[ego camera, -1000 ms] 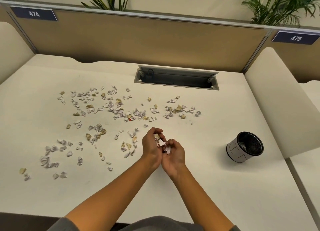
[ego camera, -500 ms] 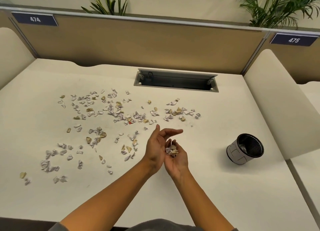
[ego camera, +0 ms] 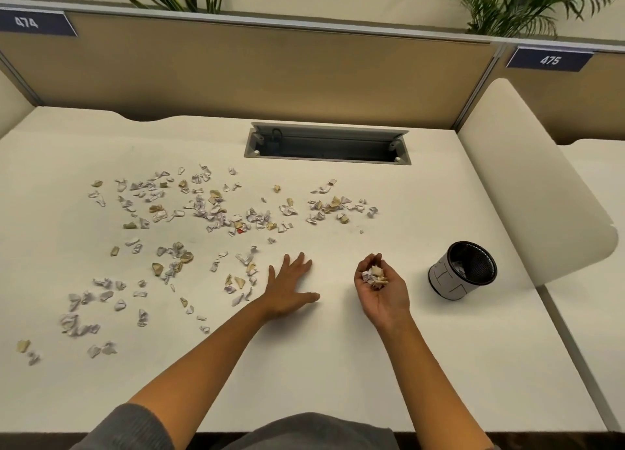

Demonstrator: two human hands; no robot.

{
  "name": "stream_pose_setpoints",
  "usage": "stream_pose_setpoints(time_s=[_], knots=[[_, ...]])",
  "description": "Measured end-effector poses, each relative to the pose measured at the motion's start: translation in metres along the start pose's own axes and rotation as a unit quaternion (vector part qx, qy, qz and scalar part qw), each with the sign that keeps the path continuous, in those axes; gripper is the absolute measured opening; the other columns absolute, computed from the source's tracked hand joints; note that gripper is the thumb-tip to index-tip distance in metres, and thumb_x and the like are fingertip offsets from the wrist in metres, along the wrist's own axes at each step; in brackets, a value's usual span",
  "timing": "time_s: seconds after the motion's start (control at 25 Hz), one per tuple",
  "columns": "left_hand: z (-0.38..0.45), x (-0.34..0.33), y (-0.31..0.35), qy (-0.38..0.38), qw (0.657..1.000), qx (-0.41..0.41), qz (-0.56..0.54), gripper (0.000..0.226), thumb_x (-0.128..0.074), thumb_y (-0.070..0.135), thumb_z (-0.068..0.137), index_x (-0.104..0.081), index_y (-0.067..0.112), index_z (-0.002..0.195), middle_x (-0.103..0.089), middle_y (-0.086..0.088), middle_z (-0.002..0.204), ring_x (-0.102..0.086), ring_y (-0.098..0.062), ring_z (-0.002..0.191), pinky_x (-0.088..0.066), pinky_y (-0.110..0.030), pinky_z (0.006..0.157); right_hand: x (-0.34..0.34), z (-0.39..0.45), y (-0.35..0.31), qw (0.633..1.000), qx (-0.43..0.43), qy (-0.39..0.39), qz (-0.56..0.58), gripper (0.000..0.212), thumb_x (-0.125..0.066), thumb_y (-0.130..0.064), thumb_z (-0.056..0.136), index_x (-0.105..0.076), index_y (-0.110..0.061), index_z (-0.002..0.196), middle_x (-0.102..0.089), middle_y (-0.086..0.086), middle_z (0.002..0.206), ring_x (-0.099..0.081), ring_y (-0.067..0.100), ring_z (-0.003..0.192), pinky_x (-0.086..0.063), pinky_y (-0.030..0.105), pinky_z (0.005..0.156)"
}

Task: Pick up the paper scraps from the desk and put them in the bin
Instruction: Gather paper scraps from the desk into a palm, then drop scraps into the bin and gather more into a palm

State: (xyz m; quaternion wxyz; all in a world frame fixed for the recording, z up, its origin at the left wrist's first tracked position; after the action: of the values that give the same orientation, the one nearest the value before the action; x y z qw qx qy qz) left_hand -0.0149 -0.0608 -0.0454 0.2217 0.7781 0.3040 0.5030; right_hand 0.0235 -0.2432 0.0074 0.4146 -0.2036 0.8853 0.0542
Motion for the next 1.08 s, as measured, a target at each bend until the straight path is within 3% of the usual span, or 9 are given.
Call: stream_pose_setpoints(time_s=[0.28,0.4,0.52,0.64,0.72,1.08], knots=[[-0.003,-0.001,-0.009,0.010,0.998,-0.040,0.051,0.090,-0.067,0.040,0.086,-0.009,0.030,0.155,0.009,0.010,0.163,0.018,-0.015,0.149,0.017,-0.044,0.118,-0.037,-0.007,-0.103,0.988,0.141,-0.065,0.006,0.022,-0.044,-0.008,0.101,-0.060,-0.006,0.087,-0.063,0.003,0.083,-0.061,0.013,0.077,-0.049,0.021,0.081],[-0.005,0.000,-0.008,0.009,0.998,-0.042,0.045,0.090,-0.067,0.039,0.087,-0.009,0.030,0.155,0.008,0.010,0.163,0.017,-0.014,0.149,0.016,-0.043,0.119,-0.037,-0.010,-0.148,0.969,0.229,-0.071,-0.060,0.022,-0.045,-0.009,0.101,-0.062,-0.008,0.086,-0.063,0.002,0.083,-0.062,0.013,0.078,-0.051,0.020,0.078],[-0.006,0.001,-0.007,0.011,0.998,-0.045,0.041,0.089,-0.067,0.038,0.087,-0.010,0.029,0.155,0.007,0.010,0.163,0.017,-0.014,0.149,0.016,-0.043,0.119,-0.031,-0.009,-0.182,0.920,0.326,-0.038,-0.214,0.018,-0.050,-0.008,0.096,-0.063,-0.011,0.084,-0.063,0.000,0.081,-0.060,0.013,0.076,-0.050,0.020,0.074],[-0.006,0.001,-0.006,0.011,0.998,-0.047,0.044,0.089,-0.067,0.038,0.087,-0.010,0.029,0.155,0.007,0.011,0.163,0.016,-0.014,0.149,0.016,-0.042,0.118,-0.024,-0.006,-0.198,0.822,0.396,0.020,-0.409,0.022,-0.048,-0.015,0.092,-0.067,-0.019,0.083,-0.067,-0.003,0.088,-0.063,0.012,0.083,-0.050,0.025,0.080],[-0.005,0.001,-0.008,0.009,0.998,-0.047,0.040,0.089,-0.067,0.038,0.087,-0.010,0.030,0.155,0.008,0.012,0.163,0.017,-0.012,0.149,0.017,-0.041,0.118,-0.020,-0.004,-0.200,0.773,0.413,0.032,-0.481,0.026,-0.044,-0.019,0.090,-0.069,-0.024,0.082,-0.070,-0.004,0.091,-0.065,0.012,0.090,-0.051,0.031,0.087],[-0.002,0.001,-0.016,0.009,0.998,-0.060,0.010,0.086,-0.066,0.035,0.087,-0.013,0.033,0.154,0.005,0.016,0.162,0.017,-0.007,0.148,0.016,-0.040,0.119,-0.030,-0.001,-0.185,0.702,0.463,0.029,-0.540,0.029,-0.040,-0.019,0.092,-0.068,-0.020,0.089,-0.071,-0.002,0.096,-0.066,0.012,0.097,-0.051,0.030,0.096]])
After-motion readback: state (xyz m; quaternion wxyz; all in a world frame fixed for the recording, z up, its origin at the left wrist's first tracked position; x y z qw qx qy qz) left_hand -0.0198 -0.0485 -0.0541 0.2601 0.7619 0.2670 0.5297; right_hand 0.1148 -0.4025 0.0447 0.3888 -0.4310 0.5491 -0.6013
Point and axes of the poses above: each hand's wrist, its own z-axis towards the middle knuckle, its own x-axis out of the back of the hand, y = z × x, the point moved 3 cm from there along z, towards the middle knuckle
